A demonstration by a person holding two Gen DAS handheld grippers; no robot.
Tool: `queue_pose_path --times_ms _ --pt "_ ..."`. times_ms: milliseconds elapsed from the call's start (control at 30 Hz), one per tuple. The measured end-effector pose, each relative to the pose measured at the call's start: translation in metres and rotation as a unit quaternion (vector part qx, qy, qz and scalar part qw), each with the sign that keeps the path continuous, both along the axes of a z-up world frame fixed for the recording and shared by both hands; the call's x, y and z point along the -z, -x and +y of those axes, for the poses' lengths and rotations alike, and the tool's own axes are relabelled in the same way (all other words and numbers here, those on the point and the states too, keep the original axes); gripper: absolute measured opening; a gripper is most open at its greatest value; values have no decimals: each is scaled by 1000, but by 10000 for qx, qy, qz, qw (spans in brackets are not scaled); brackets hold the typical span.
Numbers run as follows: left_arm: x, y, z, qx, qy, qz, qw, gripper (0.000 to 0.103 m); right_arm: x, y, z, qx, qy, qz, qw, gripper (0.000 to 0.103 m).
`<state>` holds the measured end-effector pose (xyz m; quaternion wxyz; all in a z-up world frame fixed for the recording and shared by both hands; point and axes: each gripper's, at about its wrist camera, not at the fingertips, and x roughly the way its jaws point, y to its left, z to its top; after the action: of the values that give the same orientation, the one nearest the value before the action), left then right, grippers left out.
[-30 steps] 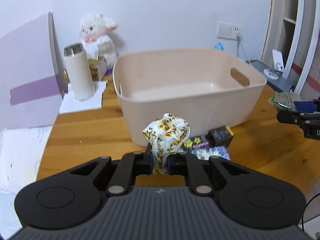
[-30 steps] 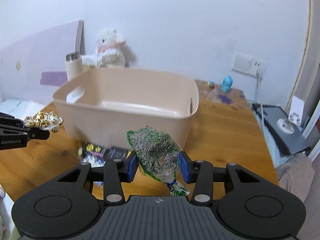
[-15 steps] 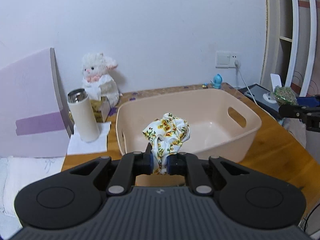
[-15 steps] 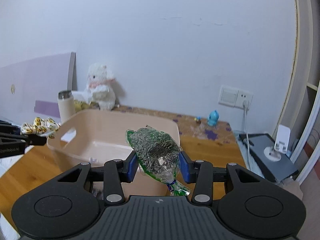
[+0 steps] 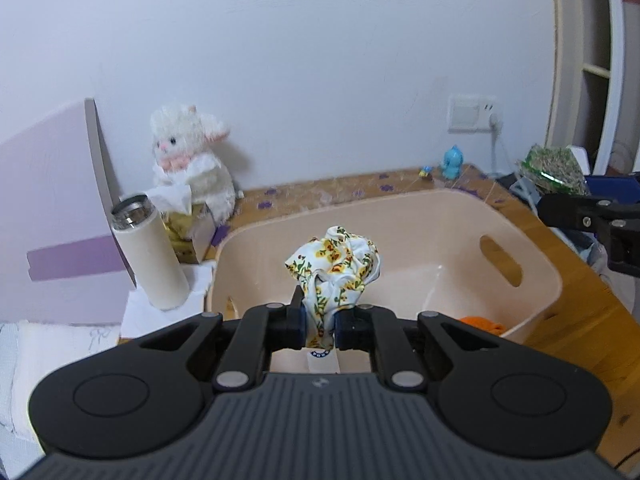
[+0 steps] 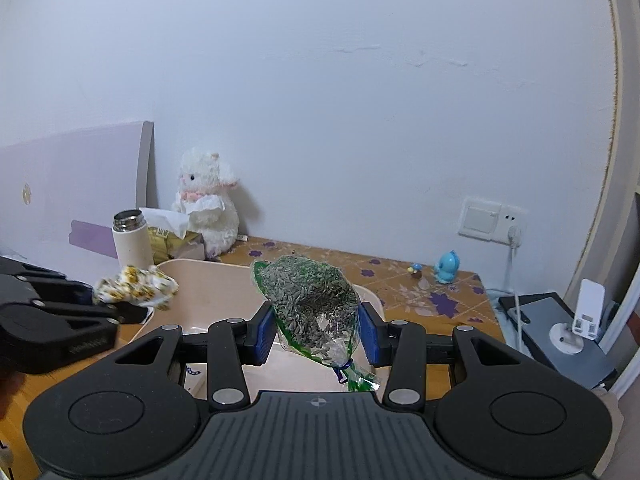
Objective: Organize objects
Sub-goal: 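Lift both items over the beige basket and open both tools to release, then grasp the blue-and-white box with the left tool while the right tool grasps the black box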
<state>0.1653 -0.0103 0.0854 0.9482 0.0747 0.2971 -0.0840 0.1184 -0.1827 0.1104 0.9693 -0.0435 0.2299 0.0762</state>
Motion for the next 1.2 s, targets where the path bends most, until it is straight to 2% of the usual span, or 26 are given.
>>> queue_pose_path --times_ms 167,400,533,600,633,700,767,833,900,967,1067,1200 --pt "29 -34 -12 -126 -132 532 9984 14 20 -30 6 58 66 368 9993 41" --pt "63 -59 -17 -275 -273 1159 9925 14 59 -68 16 183 332 1037 9939 41" --pt "73 -66 -13 -343 -228 1334 9902 16 76 -81 18 228 459 1369 9893 41" --pt "73 -67 -11 -394 -242 1344 9899 21 81 -85 19 234 490 1493 9873 45" --pt "72 -65 -11 -373 -236 1290 9907 27 83 -86 19 239 497 1527 9867 51" --pt "67 -60 -12 -360 -275 1154 9923 38 83 -83 18 215 471 1517 9871 58" --pt "58 -52 -11 -345 -291 951 9944 61 79 -79 18 224 491 1406 9886 63" --pt "48 -43 -10 -325 -229 787 9961 74 71 -71 16 230 469 1256 9907 74" --pt "37 -33 -7 -318 -107 633 9974 78 61 -60 12 236 403 1106 9928 91" --pt "26 -25 -5 -304 3 528 9981 83 51 -49 8 240 370 956 9944 102" --pt "14 -11 -3 -277 47 372 9989 90 38 -29 5 206 458 762 9958 103" --pt "7 6 0 -258 -7 244 9994 91 28 -9 -2 203 511 686 9961 103"
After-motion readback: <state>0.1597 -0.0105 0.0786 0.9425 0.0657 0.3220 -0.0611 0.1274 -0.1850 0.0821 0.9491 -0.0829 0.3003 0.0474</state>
